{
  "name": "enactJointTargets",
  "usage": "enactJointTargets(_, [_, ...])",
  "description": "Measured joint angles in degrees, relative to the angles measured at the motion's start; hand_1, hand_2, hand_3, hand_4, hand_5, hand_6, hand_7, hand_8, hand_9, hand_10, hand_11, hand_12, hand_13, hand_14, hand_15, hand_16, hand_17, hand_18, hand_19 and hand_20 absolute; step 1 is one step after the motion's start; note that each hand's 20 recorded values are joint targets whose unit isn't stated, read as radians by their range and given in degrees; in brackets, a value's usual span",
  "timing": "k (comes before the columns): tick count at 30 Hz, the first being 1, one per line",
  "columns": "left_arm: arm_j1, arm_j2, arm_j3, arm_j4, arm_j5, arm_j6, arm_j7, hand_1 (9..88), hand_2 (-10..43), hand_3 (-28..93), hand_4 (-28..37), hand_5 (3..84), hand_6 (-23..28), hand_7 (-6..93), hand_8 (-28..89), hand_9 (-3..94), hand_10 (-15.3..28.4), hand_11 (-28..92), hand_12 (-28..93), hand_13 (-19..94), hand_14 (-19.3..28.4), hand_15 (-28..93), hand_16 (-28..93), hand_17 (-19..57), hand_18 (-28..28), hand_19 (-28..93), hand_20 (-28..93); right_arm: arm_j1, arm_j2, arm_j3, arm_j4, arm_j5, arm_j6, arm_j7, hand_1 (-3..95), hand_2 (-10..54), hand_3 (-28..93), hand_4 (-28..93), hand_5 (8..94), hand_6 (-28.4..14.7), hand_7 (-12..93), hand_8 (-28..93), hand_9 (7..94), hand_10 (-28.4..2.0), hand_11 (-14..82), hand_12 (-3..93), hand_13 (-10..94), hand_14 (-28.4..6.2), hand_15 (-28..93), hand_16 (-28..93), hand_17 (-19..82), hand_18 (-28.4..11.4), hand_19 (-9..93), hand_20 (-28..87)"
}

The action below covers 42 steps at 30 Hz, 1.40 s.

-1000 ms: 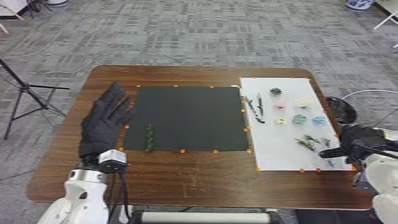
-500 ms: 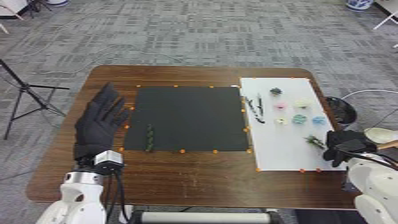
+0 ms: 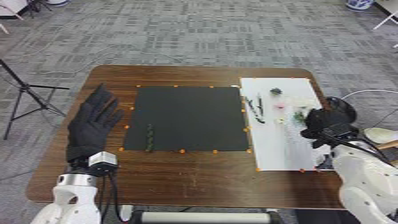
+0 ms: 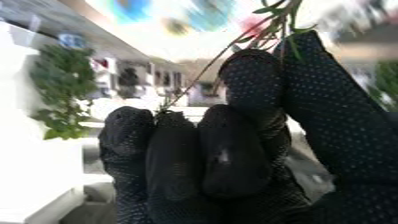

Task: Arrange flowers

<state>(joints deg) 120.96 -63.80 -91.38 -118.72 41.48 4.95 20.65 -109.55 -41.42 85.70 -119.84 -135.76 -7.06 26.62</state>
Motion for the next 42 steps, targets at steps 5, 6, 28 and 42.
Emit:
enactJointTargets(5, [-0.42,0.12,0.26,0.15,0.0,-0.07,-0.15,24.0,-1.2,66,-28.3,25.1,1.8,18.8,-10,21.3,10.4,12,18,17,12.4,12,8,-14.3,19.4,41,8,11.61,-0.75,-10.95,2.09,0.41,1.13,-0.54,40.3,-9.5,84,-19,80.0,0.5,59,22,86.1,-8.1,72.8,49.9,80,-9.8,93,41,39,-22.7,93,47])
enactJointTargets(6, [-0.48,0.12,0.26,0.27,0.0,-0.18,-0.33,24.0,-1.3,66,-28.3,25.1,1.8,18.8,-10,21.3,10.5,12,18,17,12.4,12,8,-14.4,19.4,41,8,13.98,-1.31,-13.13,2.84,0.44,1.44,-0.7,40.4,-9.5,84,-19,80.1,0.6,59,22,86.2,-8.0,72.8,49.9,80,-9.8,93,41,39,-22.8,93,47])
enactJointTargets(28, [2.02,1.03,-0.59,1.38,-0.36,1.47,-4.21,23.9,-1.1,66,-28.3,26.1,2.3,19.4,-10,21.6,10.6,12,17,17,12.7,13,7,-14.5,19.5,42,8,35.3,-29.56,-39.05,22.32,-4.41,1.09,2.87,41.8,-9.5,83,-21,83.3,0.9,53,22,88.5,-7.5,69.6,48.9,83,-8.6,92,40,43,-23.2,93,49])
enactJointTargets(42, [-0.28,1.82,-0.29,2.39,1.22,-0.55,-6.1,23.8,-1.1,66,-28.3,26.0,2.2,19.4,-10,21.5,10.6,12,17,17,12.6,13,7,-14.5,19.3,42,8,33.01,-35.56,-40.05,23.03,5.63,-2.6,11.56,42.6,-9.5,82,-23,85.3,1.6,48,21,89.8,-7.3,65.7,47.2,84,-8.3,90,40,44,-23.6,93,50])
